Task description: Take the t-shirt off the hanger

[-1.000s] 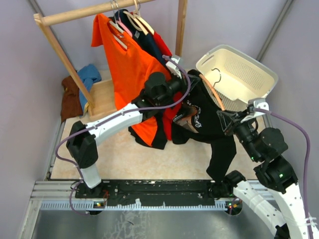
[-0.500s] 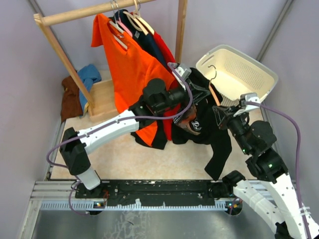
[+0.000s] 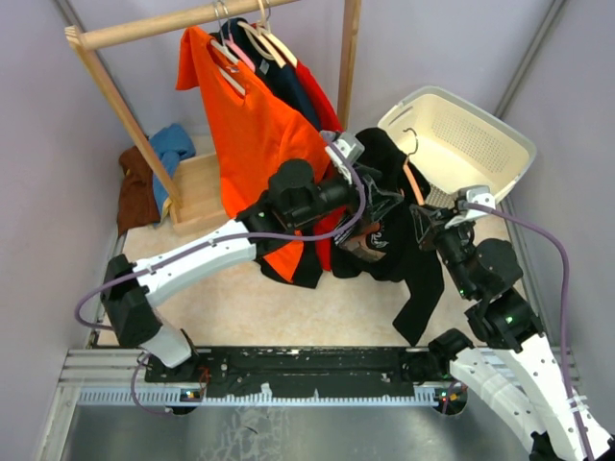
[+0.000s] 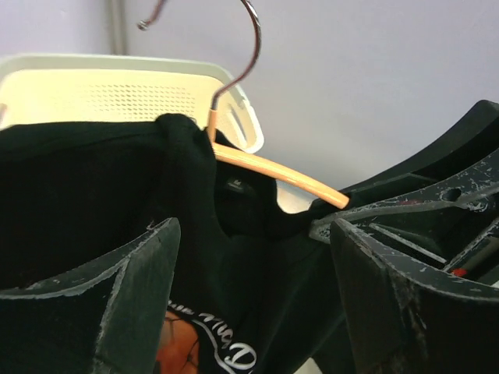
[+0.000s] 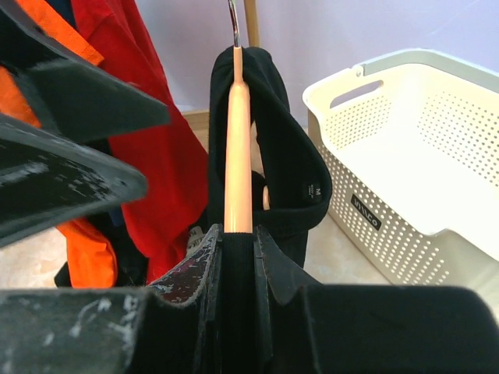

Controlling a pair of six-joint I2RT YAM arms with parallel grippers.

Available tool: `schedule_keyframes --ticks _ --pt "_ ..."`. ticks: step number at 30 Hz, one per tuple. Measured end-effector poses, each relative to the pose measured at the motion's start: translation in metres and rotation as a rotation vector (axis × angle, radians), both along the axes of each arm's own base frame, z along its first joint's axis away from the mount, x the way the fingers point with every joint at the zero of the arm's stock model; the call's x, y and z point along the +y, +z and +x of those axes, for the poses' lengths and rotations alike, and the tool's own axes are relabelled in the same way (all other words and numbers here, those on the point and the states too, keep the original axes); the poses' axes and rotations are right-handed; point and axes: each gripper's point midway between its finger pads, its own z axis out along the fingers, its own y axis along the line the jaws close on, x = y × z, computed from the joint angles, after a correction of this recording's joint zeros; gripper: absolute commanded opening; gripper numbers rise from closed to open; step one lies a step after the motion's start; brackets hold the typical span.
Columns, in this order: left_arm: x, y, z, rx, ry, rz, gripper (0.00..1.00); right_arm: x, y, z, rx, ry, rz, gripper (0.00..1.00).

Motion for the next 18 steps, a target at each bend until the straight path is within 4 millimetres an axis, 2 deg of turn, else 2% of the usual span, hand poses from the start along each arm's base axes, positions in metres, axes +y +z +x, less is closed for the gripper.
schedule_keyframes --ticks 5,8,12,18 --pt "0.028 0.024 -0.002 -0.102 0.068 -0.033 0.86 0.000 0.000 0.002 -0.022 -0.002 -0.015 0.00" --pt "0.037 0.042 -0.005 -0.179 0.080 -0.072 0.86 0.002 0.000 0.002 -0.030 0.009 -0.018 0.00" --pt "0.037 0.054 -0.007 -0.260 0.070 -0.093 0.86 0.007 0.000 0.000 -0.034 0.042 -0.019 0.00" --pt "0.023 0.044 -0.004 -0.301 0.040 -0.073 0.86 0.014 0.000 -0.002 -0.037 0.081 -0.020 0.00"
